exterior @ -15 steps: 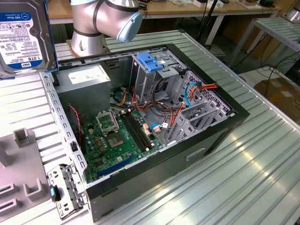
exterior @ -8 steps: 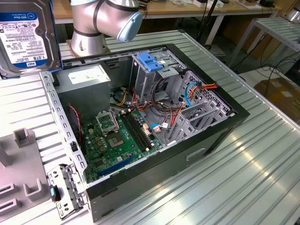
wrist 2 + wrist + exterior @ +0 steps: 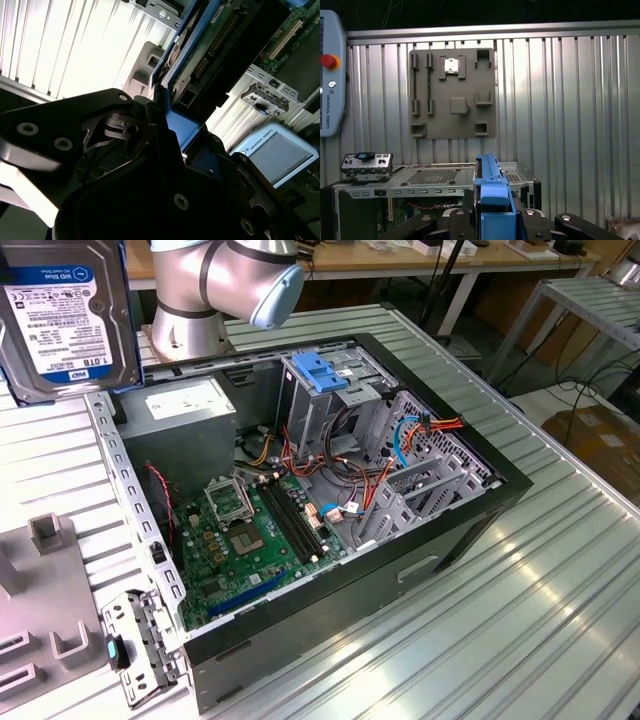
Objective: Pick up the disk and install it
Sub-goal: 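Pick up the disk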
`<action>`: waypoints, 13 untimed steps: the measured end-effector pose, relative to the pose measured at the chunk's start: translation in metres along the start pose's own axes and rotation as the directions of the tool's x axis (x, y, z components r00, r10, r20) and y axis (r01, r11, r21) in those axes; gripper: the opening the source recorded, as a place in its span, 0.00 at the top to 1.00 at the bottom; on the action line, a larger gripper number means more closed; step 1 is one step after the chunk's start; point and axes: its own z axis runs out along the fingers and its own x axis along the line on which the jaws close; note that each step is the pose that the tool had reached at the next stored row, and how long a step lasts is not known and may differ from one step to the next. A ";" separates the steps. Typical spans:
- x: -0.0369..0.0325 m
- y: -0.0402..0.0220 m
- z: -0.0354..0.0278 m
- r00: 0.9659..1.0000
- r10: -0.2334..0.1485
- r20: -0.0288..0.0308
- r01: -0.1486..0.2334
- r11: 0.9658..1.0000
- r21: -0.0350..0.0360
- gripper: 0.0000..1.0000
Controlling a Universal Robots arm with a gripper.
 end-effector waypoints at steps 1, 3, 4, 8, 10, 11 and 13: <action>-0.0001 -0.0011 0.0000 1.000 0.000 0.000 0.000 1.000 0.000 0.63; -0.0002 -0.0033 0.0000 1.000 0.000 0.000 0.000 1.000 0.000 0.63; -0.0002 -0.0043 0.0000 1.000 0.000 0.000 0.000 1.000 0.000 0.63; -0.0004 -0.0084 0.0001 1.000 0.000 0.000 0.000 1.000 0.000 0.63; -0.0004 -0.0106 0.0001 1.000 0.000 0.000 0.000 1.000 0.000 0.63; -0.0005 -0.0116 0.0001 1.000 0.000 0.000 0.000 1.000 0.000 0.63; -0.0006 -0.0135 0.0002 1.000 0.000 0.000 0.000 1.000 0.000 0.63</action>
